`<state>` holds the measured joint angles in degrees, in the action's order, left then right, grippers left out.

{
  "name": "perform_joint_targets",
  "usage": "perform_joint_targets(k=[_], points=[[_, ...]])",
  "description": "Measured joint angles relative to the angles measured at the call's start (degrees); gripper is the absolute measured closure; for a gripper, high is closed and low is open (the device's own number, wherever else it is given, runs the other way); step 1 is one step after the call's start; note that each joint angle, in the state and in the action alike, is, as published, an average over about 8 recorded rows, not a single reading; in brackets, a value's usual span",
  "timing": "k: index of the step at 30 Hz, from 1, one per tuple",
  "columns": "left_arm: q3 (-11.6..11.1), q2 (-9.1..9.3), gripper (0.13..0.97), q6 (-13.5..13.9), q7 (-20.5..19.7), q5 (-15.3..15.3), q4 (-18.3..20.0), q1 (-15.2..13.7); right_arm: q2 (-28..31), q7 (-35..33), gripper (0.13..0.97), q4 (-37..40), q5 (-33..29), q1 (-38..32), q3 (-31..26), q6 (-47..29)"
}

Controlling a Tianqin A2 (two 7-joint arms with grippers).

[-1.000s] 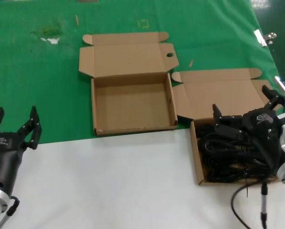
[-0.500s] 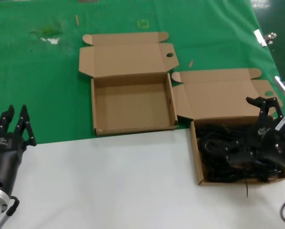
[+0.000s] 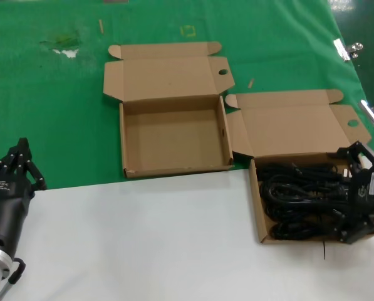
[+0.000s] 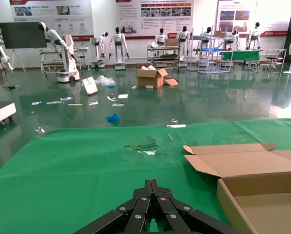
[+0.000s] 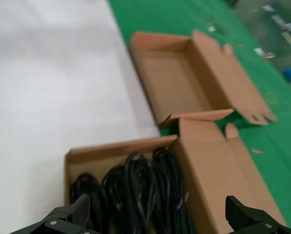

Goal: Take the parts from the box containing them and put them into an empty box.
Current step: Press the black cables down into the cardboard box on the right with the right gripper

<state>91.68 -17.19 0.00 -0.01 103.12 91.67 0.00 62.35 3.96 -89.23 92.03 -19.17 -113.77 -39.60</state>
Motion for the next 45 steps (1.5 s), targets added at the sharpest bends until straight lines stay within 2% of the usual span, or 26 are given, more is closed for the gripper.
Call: perform_joint_targets(k=[9, 19, 28, 37, 45], points=[[0.0, 0.0, 0.957, 0.0, 0.0, 0.0, 0.0, 0.0, -2.56, -3.4, 0.13, 3.91, -5.3, -4.57, -0.93, -8.31], [0.0, 0.0, 0.957, 0.0, 0.0, 0.0, 0.0, 0.0, -5.47, -6.15, 0.132, 7.22, -7.39, -4.8, -0.14, -9.98], [0.0, 0.0, 0.957, 0.0, 0.0, 0.0, 0.0, 0.0, -6.76, -7.99, 0.189, 9.14, -8.19, -4.52, 0.9, -10.34], [0.0, 0.0, 0.957, 0.0, 0.0, 0.0, 0.0, 0.0, -7.54, -8.98, 0.312, 10.19, -8.77, -4.32, 1.6, -10.6], [0.0, 0.0, 0.957, 0.0, 0.0, 0.0, 0.0, 0.0, -8.11, -9.26, 0.501, 10.86, -9.48, -4.71, 1.9, -10.96]])
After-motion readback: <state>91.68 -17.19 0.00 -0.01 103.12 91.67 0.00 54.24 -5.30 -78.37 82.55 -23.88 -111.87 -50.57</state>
